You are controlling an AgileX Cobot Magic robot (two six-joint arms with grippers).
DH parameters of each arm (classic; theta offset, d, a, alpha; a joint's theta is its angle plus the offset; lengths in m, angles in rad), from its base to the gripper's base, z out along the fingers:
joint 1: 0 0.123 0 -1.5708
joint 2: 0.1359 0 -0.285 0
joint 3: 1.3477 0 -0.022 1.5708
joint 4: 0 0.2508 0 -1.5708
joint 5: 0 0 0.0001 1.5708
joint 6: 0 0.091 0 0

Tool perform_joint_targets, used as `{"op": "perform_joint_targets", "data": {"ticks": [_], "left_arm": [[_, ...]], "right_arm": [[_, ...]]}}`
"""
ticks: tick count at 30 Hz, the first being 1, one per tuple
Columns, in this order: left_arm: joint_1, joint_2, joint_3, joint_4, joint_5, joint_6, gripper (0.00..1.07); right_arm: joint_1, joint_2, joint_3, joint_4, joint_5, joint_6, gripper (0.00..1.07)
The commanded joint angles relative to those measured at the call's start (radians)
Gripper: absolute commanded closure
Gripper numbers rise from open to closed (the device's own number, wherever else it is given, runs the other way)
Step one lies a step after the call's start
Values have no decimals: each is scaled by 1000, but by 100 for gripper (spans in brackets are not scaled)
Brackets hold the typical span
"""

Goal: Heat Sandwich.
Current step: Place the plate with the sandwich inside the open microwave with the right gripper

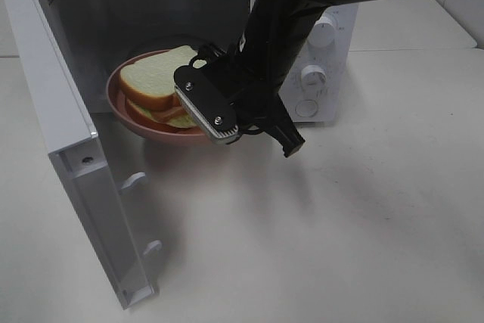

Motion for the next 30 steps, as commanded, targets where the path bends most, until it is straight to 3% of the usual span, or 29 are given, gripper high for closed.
{"op": "perform_joint_targets", "data": {"ticks": [1, 30], "left_arm": [[1, -18, 2, -8, -9, -6, 9], [1, -18, 2, -8, -9, -6, 9]], "right_arm": [[-3, 23, -47, 1, -4, -1, 107], [-3, 273, -480, -108, 138, 216, 107]]}}
